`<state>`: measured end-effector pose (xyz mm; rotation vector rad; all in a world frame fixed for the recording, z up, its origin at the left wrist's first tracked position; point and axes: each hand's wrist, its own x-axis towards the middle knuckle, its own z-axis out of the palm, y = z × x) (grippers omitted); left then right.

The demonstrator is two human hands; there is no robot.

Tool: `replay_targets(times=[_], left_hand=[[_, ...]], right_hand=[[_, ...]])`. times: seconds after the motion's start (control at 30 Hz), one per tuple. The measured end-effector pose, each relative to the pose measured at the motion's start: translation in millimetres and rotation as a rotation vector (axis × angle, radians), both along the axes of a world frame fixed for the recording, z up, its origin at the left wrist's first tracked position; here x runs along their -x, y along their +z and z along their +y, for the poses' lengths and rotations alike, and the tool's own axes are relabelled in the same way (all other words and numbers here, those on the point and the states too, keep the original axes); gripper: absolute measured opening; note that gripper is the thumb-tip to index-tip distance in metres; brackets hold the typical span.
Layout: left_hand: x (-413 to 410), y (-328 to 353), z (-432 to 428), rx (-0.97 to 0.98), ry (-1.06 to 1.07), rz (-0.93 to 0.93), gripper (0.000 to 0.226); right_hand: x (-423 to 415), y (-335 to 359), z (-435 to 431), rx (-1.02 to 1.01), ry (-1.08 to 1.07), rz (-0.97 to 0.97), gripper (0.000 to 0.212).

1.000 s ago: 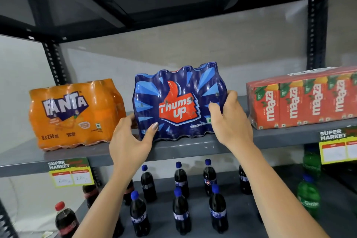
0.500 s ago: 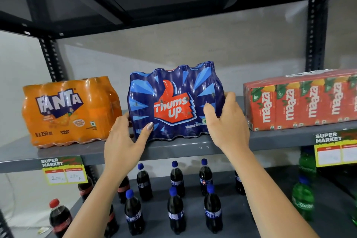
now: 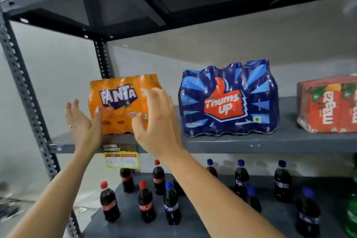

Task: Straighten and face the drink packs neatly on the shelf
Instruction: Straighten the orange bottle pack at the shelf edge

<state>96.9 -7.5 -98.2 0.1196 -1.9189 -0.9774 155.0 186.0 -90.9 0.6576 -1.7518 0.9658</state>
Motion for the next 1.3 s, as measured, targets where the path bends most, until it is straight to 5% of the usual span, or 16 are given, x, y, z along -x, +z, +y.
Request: replay_targets(times=[0.13,0.27,0.37,0.87,1.3], left_hand=[[20.5,-7.9,-20.5,-0.091,-0.110,-0.280,0.067],[21.8,-14.5,-14.0,-0.037,0.024,-0.290,0.062],[22.4,-15.1,-12.5,-0.019,0.045,-0.237,0.059],[26.6,-21.5,-16.5,-0.048,0.055,-0.039,0.055],[20.9,-20.1,-15.5,-0.009,0.032,-0.063,0.057]], right_hand=[[46.4,-3.4,-12.9,0.069,-0.035,-0.553,0.091],[66.7,-7.3,-8.6,0.138,0.119,-0.720,0.074],[69.8,-6.8,-2.9,0.230,0.166,-0.729,0.054],[50.7,-12.5,-8.9,0.134,-0.044,-0.522,0.054],[50.8,-10.6,-7.2,0.073,-0.092,-0.511,0.046]])
